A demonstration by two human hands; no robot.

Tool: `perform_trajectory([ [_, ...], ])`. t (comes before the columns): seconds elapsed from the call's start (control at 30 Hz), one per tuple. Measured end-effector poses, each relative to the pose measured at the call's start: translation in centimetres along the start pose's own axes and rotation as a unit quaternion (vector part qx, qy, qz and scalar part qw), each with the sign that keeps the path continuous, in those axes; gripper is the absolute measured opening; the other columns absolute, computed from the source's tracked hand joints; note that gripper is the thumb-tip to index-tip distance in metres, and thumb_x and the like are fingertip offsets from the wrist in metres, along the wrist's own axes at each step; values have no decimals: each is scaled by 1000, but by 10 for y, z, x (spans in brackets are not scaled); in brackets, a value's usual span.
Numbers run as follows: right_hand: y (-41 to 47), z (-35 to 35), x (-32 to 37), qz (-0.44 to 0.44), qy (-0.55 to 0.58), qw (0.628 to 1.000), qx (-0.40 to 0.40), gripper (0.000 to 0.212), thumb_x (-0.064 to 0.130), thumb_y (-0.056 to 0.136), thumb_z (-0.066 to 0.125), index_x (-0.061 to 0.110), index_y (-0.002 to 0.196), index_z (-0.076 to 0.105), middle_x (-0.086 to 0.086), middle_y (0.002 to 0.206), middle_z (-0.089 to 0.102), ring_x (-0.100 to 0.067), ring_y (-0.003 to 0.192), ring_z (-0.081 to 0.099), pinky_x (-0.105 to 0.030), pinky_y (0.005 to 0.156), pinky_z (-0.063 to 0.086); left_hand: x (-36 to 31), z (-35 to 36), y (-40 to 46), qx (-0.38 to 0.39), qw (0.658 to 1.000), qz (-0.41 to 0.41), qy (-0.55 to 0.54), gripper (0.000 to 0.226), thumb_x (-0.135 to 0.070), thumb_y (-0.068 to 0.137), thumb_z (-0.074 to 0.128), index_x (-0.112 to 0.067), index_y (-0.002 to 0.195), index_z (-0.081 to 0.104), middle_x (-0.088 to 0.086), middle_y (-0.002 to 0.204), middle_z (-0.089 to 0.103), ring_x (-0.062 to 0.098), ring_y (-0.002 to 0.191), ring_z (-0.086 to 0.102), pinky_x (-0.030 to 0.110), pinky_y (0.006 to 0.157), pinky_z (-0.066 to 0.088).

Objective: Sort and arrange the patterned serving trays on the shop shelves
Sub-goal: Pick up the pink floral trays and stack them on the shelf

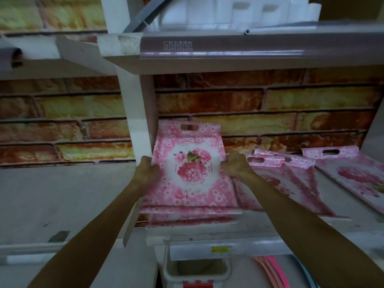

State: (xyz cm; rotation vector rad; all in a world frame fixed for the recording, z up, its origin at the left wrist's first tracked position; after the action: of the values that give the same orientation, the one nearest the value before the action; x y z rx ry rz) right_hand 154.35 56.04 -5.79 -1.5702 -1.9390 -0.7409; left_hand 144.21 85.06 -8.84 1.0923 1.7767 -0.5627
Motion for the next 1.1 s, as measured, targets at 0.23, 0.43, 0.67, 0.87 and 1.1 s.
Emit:
perform_trajectory([
  [0.23,11,32,-6,-29,-106,992,62,37,16,85,60,4,120,60,-16,121,62,-32,108,61,-29,78,52,1,15,-25,3,996,-39,74,26,-19,96,43,-3,117,40,10,106,53,27,94,55,35,69,46],
  [0.43,14,49,-9,-21,-163,983,81,33,8,92,55,-3,124,55,-15,124,60,-27,110,61,-24,75,47,23,22,-12,12,987,-43,154,31,-17,94,48,3,116,43,22,114,56,36,101,58,34,72,44],
  [0.67,23,61,-13,-24,-199,975,92,36,2,91,55,-9,125,51,-21,129,56,-31,113,60,-29,85,49,41,31,-2,39,971,-22,234,39,-24,95,50,4,121,47,23,122,58,38,108,59,32,74,44],
  [0.87,23,66,-10,-60,-209,971,99,29,8,91,53,-3,116,62,-23,119,63,-39,112,59,-39,89,47,45,36,2,51,956,-17,289,35,-22,94,50,3,118,47,24,120,57,37,107,59,36,80,48],
  [1.1,26,78,-10,-45,-263,954,136,16,2,91,53,-10,98,61,-22,101,63,-33,89,62,-28,66,44,42,42,3,75,942,-16,325,38,-23,93,51,3,121,45,22,121,55,35,109,59,36,84,49],
])
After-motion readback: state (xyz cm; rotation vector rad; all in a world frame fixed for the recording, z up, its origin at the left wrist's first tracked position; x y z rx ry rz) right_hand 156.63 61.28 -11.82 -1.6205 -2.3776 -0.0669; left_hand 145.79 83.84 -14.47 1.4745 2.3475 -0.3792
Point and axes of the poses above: each hand's wrist, its own y-axis towards the middle knuckle, its own z-axis out of the palm, x = y × z, the point moved 7 cm from there along y, towards the middle knuckle
